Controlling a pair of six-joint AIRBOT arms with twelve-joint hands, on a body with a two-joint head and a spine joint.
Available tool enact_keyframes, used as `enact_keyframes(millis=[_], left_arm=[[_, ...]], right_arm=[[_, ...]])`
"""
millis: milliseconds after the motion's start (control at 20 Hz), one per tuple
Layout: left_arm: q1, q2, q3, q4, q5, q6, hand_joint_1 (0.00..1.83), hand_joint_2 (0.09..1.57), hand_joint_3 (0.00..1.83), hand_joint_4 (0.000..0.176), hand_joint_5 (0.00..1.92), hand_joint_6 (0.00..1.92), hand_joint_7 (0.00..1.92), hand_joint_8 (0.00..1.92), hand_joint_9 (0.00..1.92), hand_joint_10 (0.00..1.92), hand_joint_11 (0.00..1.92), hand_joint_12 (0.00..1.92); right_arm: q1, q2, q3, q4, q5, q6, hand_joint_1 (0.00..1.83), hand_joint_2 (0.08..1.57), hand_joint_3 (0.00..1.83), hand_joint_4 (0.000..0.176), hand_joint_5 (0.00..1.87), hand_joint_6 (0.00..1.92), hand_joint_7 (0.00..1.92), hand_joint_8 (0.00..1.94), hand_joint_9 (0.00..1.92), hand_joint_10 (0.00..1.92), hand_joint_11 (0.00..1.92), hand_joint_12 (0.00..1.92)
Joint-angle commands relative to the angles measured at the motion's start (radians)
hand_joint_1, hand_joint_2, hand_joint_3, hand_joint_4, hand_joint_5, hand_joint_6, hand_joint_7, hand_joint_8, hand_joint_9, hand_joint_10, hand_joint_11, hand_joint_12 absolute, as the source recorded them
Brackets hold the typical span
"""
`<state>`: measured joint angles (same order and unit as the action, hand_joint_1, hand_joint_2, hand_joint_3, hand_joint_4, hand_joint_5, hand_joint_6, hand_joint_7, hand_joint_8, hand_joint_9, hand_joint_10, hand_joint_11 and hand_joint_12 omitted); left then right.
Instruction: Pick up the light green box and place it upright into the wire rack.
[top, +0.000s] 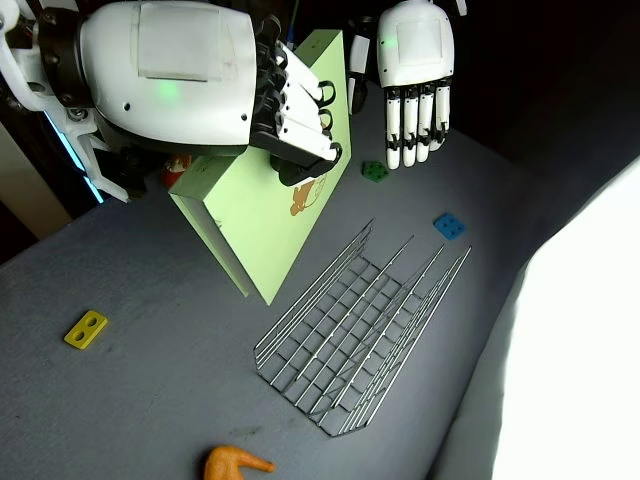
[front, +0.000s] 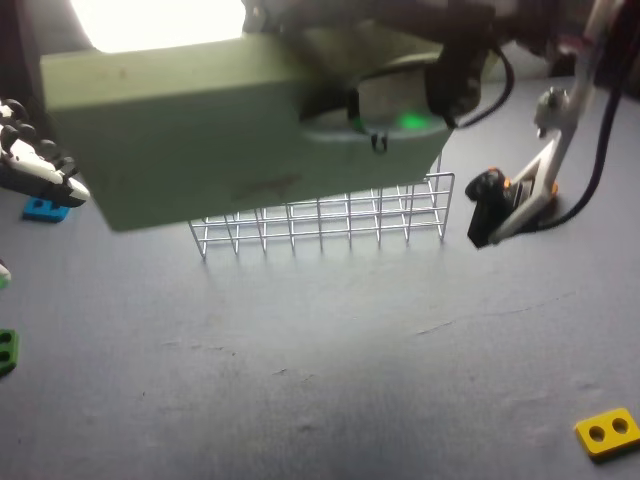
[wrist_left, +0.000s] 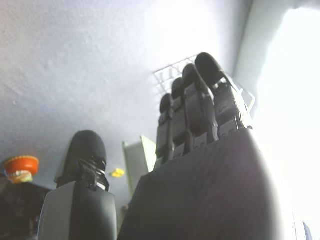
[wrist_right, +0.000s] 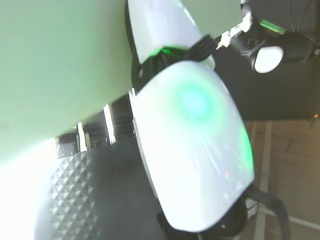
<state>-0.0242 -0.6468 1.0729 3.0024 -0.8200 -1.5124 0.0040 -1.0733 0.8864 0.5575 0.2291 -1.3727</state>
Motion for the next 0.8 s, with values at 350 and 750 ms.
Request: enact_keyframes(millis=[350, 750], left_arm=[[-0.018, -0.005, 0.006, 0.01, 0.074, 0.007, 0.37, 1.27, 0.0, 0.009, 0.17, 0.0, 0.22, 0.0, 0.26, 0.0, 0.0, 0.89], [-0.026, -0.008, 0.014, 0.01, 0.074, 0.007, 0.37, 1.27, 0.0, 0.003, 0.17, 0.0, 0.23, 0.01, 0.28, 0.0, 0.0, 0.92]], right_arm=[[0.016, -0.063, 0.126, 0.0, 0.143, 0.017, 1.36, 1.15, 0.0, 0.0, 0.88, 0.97, 0.97, 1.06, 0.84, 1.44, 0.53, 1.74], [-0.001, -0.095, 0.178, 0.053, 0.142, 0.017, 1.36, 1.16, 0.0, 0.0, 0.86, 1.02, 0.95, 1.08, 0.8, 1.47, 0.5, 1.74]])
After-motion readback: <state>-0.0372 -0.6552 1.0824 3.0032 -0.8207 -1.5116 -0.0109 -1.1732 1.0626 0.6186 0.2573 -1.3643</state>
